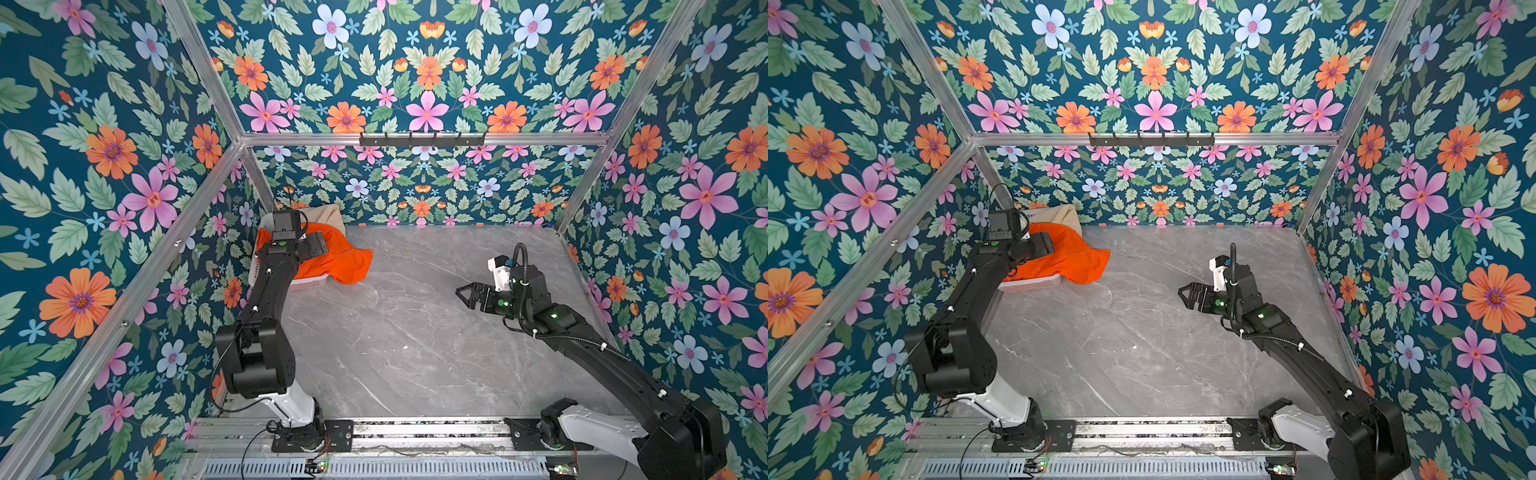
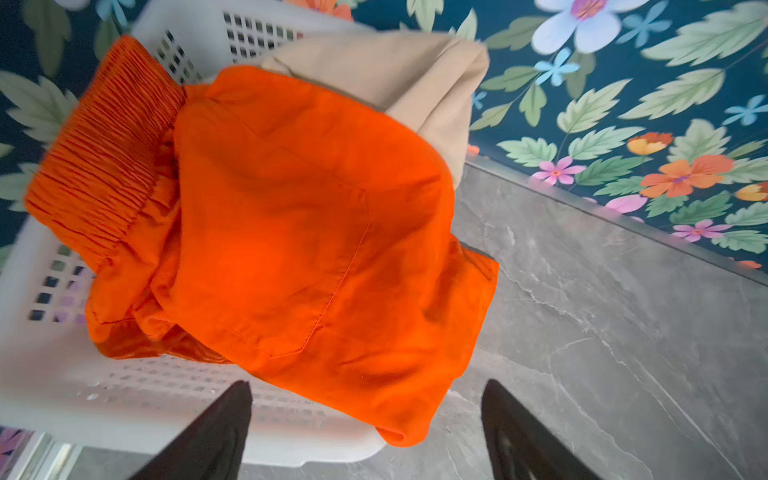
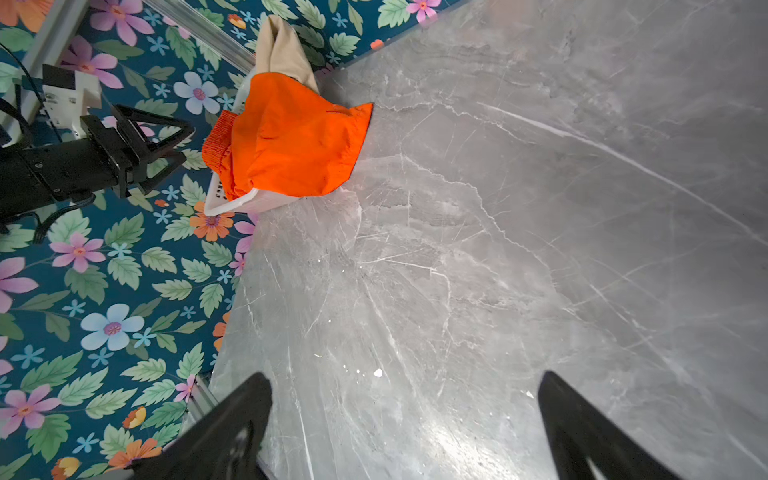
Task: Fold and stack the shorts
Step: 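Grasp the orange shorts in the basket with the left gripper while the right arm advances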
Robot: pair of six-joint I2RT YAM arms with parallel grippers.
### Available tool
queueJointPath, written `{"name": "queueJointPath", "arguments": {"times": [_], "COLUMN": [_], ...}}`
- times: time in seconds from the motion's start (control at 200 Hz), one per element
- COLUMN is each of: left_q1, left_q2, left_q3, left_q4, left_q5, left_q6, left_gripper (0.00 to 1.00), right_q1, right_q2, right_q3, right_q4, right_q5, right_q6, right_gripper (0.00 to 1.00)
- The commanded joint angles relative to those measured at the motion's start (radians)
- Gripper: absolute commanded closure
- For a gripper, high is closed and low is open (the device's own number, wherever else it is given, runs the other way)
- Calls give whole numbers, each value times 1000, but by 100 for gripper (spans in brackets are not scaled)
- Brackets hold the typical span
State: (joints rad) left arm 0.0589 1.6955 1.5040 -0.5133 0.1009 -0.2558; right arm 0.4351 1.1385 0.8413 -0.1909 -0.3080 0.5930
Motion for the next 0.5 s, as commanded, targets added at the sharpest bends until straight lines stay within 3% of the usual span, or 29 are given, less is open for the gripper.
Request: {"name": "queueJointPath", "arguments": {"times": [0.0,0.165,0.305,0.495], "left_q1": [1,3,13,31], "left_q2": [78,174,201,217], "left_q3": [51,86,78,61], "left_q4": [-86,-90,-69,-31], "left_q5": [106,134,90,151], "left_q6": [10,9,-26,-47], "left_gripper": [13,15,16,19], "right_q1": [17,23,25,28], "right_q2": [27,57,70,76], "right_q3": [15,22,24,17], "right_q4": [29,46,54,50], "right_q5": [2,-5,-5,0], "right_q6": [27,37,45,51], "right_gripper": [1,1,1,1]}}
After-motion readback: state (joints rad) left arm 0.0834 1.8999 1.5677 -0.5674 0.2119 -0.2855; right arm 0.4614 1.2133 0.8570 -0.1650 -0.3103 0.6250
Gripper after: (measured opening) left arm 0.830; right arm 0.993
